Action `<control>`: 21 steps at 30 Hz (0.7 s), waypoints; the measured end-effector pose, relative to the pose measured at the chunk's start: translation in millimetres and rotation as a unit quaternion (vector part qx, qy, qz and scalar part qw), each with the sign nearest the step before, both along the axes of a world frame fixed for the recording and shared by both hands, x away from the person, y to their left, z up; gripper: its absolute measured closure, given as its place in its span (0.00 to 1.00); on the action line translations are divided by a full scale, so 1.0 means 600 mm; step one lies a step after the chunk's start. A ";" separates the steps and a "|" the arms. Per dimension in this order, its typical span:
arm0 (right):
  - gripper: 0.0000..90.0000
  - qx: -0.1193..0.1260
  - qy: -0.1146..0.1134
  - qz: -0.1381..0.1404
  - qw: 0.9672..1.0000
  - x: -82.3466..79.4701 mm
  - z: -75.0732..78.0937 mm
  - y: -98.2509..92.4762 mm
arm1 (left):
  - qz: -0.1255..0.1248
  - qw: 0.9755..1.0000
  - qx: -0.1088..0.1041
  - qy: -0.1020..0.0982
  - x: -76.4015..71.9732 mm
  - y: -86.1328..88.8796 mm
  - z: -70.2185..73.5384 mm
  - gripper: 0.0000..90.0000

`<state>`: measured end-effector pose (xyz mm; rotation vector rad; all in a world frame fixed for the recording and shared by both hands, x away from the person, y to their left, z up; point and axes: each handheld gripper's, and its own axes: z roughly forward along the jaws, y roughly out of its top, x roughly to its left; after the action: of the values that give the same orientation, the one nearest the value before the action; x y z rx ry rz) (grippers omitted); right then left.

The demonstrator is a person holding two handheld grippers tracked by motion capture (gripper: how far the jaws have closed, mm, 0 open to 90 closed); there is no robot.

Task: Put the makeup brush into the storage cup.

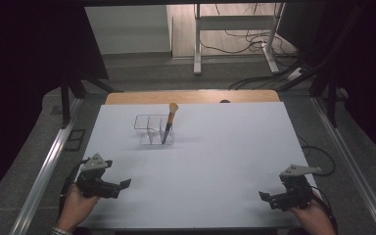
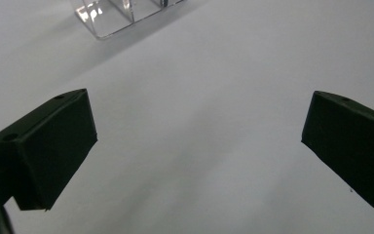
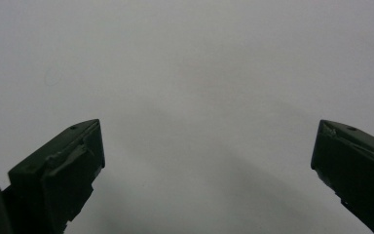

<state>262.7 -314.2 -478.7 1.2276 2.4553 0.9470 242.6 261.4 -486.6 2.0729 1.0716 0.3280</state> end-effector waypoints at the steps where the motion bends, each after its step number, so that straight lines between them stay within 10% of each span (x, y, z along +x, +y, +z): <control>1: 0.00 0.001 0.000 0.000 1.000 0.000 0.000 0.000 | 0.002 1.000 -0.001 0.000 -0.001 0.002 0.000 0.00; 21: 0.00 -0.001 -0.001 -0.001 1.000 0.000 0.001 0.000 | 0.040 0.999 0.003 0.007 -0.030 0.044 -0.005 0.00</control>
<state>262.8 -314.5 -478.4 1.2285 2.4523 0.9432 224.8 287.7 -489.7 2.0441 1.1657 0.3572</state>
